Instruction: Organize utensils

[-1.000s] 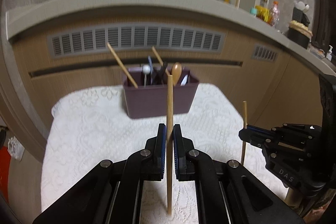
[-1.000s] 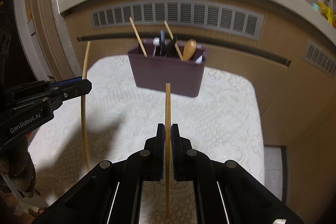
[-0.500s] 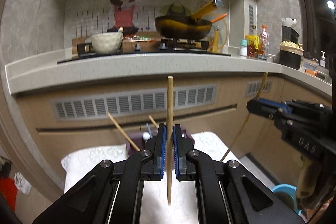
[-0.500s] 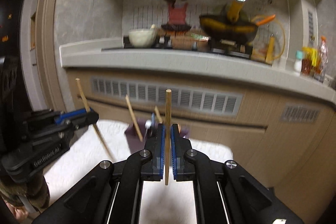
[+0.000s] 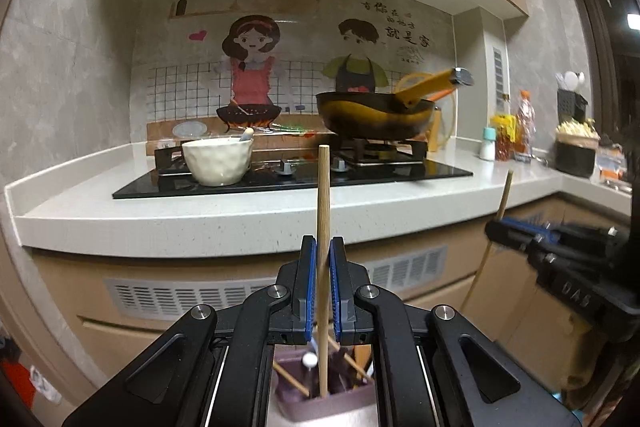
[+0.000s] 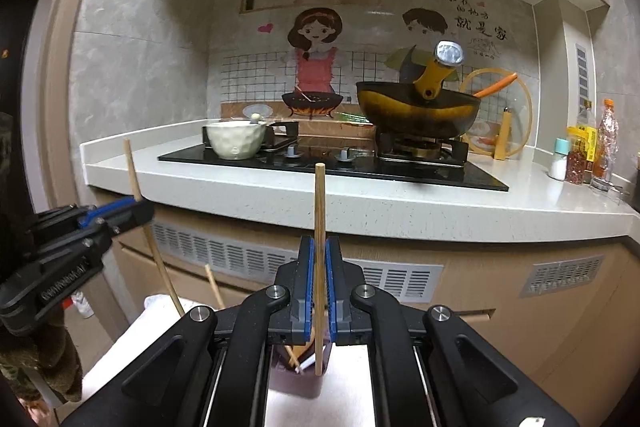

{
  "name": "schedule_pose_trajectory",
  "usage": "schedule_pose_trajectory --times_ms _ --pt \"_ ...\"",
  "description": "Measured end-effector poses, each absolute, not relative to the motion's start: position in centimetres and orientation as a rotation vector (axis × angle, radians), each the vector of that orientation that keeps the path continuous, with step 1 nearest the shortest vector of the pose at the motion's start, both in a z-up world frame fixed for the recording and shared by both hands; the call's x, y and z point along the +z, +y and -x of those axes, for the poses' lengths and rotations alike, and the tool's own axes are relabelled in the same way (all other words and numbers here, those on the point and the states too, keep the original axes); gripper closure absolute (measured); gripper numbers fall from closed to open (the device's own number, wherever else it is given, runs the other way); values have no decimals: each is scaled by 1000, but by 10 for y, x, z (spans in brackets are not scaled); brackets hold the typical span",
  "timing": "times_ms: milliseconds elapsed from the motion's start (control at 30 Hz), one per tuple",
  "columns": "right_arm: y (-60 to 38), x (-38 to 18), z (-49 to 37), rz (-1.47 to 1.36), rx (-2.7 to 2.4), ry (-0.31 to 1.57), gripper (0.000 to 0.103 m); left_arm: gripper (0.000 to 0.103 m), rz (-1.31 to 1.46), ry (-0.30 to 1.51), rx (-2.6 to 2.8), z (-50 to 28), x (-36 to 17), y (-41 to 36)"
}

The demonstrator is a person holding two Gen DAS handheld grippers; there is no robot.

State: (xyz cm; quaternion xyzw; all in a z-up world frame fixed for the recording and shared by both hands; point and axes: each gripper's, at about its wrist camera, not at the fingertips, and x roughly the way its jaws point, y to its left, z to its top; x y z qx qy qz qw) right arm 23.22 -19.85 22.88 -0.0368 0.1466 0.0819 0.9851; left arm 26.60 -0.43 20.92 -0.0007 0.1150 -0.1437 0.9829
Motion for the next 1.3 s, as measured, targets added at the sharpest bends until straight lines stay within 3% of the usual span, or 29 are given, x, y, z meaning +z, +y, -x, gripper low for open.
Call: schedule_pose_trajectory --times_ms 300,567,767,933,1000,1133,1300 --pt "-187 185 -304 58 188 377 97 96 24 275 -281 -327 167 -8" --pt "-177 113 -349 37 222 543 97 96 64 463 -288 -375 88 -12" --pt "-170 53 -375 6 266 706 97 96 80 579 -287 -388 39 -17" --pt "-167 32 -370 5 275 730 96 94 133 613 -273 -375 23 -7" --pt "-166 31 -361 22 272 729 92 91 151 614 -257 -364 24 0" --pt "-170 35 -331 26 224 688 45 65 202 611 -206 -320 24 18" --pt "-181 41 -271 -22 210 643 44 43 207 558 -160 -254 30 27"
